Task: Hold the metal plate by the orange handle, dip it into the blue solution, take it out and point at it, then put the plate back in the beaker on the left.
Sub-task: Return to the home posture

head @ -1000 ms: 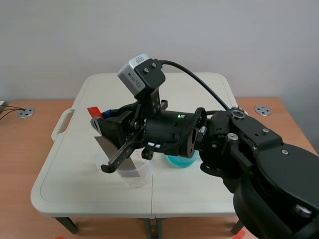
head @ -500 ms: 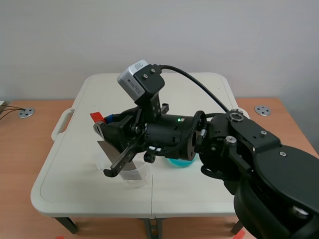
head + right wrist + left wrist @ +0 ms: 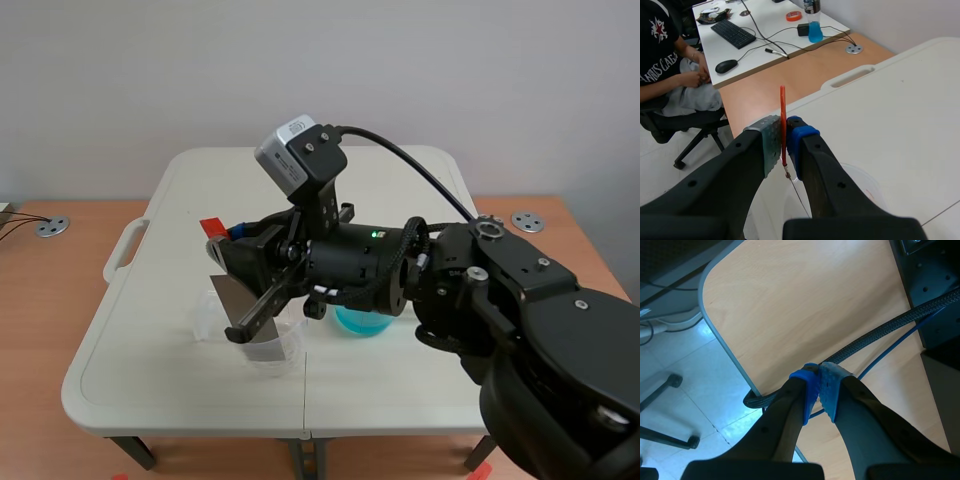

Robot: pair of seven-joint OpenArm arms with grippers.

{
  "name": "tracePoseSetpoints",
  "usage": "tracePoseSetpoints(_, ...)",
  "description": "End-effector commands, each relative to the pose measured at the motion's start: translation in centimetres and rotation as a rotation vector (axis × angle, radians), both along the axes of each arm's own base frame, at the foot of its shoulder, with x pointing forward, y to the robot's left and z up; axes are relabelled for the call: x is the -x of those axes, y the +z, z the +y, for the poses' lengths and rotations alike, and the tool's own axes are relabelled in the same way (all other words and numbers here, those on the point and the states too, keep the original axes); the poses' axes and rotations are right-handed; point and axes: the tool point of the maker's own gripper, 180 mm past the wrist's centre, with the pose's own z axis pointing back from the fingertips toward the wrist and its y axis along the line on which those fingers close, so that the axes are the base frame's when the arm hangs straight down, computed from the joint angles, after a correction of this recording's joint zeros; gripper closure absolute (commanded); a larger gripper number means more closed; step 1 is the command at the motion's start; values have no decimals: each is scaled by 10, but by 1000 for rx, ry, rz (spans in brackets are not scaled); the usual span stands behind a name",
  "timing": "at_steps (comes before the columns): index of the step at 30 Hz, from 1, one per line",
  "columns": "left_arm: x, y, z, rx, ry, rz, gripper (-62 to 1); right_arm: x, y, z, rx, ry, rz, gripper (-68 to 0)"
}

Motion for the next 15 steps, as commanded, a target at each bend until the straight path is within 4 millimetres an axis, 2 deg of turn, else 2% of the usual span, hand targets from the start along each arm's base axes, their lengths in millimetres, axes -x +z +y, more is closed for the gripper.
tracePoseSetpoints(1,3,1,-2,5,3,3,-27,-5,10,-3,-23,-4,-24,-38)
tracePoseSetpoints(5,3,1,-2,5,3,3,-27,-7,10,-6,-23,-15,-25,-45)
tracePoseSetpoints(9,3,1,-2,5,3,3,-27,-7,10,-6,-23,-15,-25,-95)
tracePoseSetpoints(15,3,1,-2,5,3,3,-28,-7,10,-6,-23,-15,-25,-97)
